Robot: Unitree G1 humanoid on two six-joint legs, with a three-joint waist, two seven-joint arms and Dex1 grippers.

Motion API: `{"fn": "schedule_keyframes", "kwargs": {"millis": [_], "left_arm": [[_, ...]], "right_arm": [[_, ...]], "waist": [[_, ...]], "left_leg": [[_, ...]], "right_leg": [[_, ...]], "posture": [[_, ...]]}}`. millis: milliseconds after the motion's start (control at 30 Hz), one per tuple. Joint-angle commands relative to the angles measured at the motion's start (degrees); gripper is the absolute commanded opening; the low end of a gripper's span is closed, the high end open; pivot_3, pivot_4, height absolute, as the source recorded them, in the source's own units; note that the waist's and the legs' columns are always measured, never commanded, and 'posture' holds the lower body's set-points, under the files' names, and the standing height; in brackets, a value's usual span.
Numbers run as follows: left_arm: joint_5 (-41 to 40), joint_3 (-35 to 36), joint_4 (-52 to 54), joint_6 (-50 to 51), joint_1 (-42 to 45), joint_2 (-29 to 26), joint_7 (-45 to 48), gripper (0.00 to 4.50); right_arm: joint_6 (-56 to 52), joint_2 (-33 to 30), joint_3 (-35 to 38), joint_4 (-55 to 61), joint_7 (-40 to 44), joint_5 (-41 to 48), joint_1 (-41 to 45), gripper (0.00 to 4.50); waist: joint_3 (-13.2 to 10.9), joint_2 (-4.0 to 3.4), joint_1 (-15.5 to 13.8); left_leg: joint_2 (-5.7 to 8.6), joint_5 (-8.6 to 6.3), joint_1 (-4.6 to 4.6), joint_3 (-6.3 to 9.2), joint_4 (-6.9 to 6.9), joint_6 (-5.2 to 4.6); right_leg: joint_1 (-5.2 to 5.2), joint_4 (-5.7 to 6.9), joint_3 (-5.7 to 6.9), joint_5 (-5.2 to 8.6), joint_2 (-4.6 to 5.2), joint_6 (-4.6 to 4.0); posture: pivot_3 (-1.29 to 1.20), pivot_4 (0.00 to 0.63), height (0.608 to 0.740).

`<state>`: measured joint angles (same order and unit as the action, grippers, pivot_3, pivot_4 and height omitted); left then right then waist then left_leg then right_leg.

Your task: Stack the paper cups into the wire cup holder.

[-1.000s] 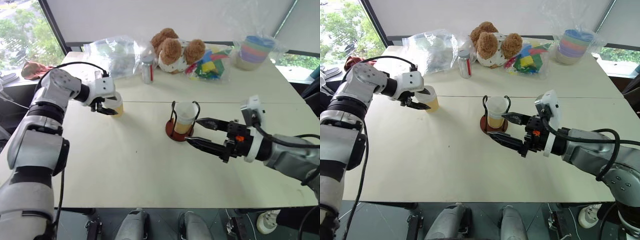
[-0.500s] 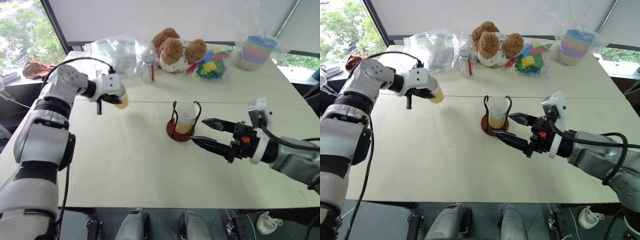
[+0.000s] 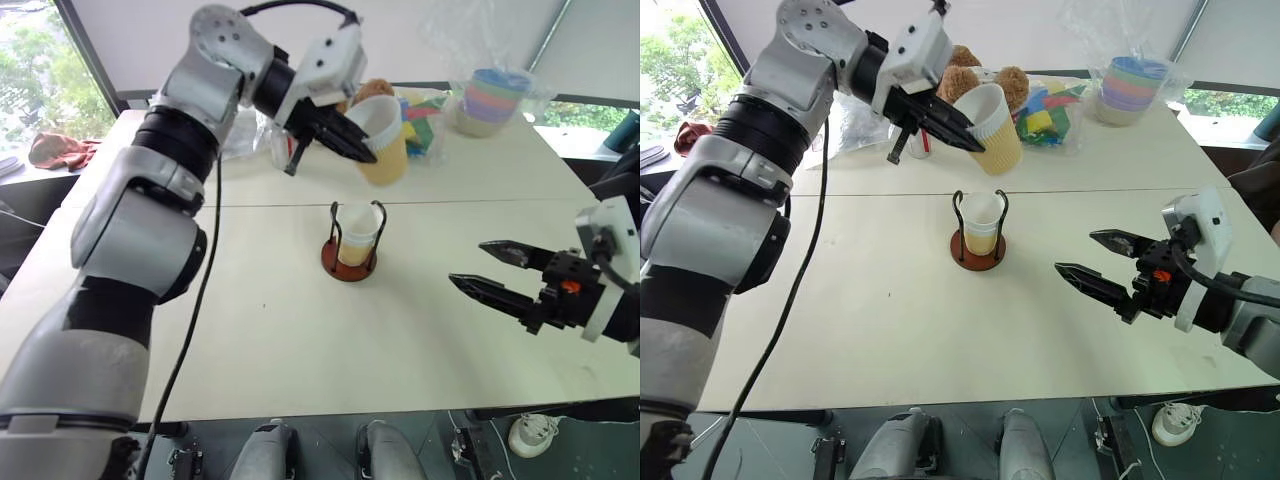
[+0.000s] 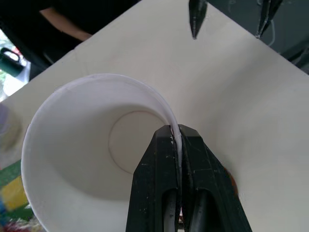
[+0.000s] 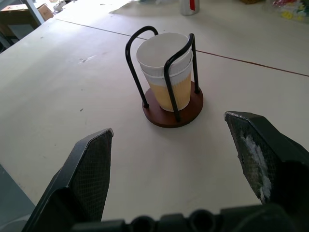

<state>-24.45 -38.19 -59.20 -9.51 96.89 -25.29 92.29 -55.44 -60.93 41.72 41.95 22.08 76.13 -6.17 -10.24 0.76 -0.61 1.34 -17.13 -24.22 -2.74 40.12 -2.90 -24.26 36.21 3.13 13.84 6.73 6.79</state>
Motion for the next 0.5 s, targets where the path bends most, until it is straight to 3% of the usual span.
{"fn": "schedule_keyframes", "kwargs": {"millis": [33, 333, 500], "left_arm": [[-4.23, -6.30, 1.51, -2.54, 2.07, -2.06, 0.21, 0.07], [-8.58, -13.97, 1.21, -5.74, 1.11, -2.00, 0.21, 0.07], [-4.93, -16.64, -1.81, -10.61, 0.87, 0.34, 0.21, 0.07]], "right_arm": [[0.43, 0.89, 3.80, 3.12, -2.51, 3.37, -1.78, 4.03], [3.20, 1.74, 3.90, 5.33, -6.70, 5.73, -4.45, 4.03], [4.57, 1.13, 1.86, 5.01, -8.14, 6.02, -3.30, 4.03]], "waist": [[0.00, 0.00, -0.15], [-0.01, 0.02, -0.35], [-0.01, 0.02, -0.26]], "left_leg": [[0.00, 0.00, -0.02, 0.00, 0.00, 0.00], [0.09, 0.00, -0.14, 0.00, 0.04, 0.00], [0.09, 0.00, -0.14, -0.01, 0.04, 0.00]], "right_leg": [[0.00, -0.01, 0.00, 0.00, 0.01, 0.00], [0.01, -0.14, -0.01, 0.00, 0.07, 0.00], [0.01, -0.15, -0.01, 0.00, 0.06, 0.00]], "posture": [[0.00, 0.150, 0.740], [0.00, 0.150, 0.740], [0.00, 0.150, 0.740]]}}
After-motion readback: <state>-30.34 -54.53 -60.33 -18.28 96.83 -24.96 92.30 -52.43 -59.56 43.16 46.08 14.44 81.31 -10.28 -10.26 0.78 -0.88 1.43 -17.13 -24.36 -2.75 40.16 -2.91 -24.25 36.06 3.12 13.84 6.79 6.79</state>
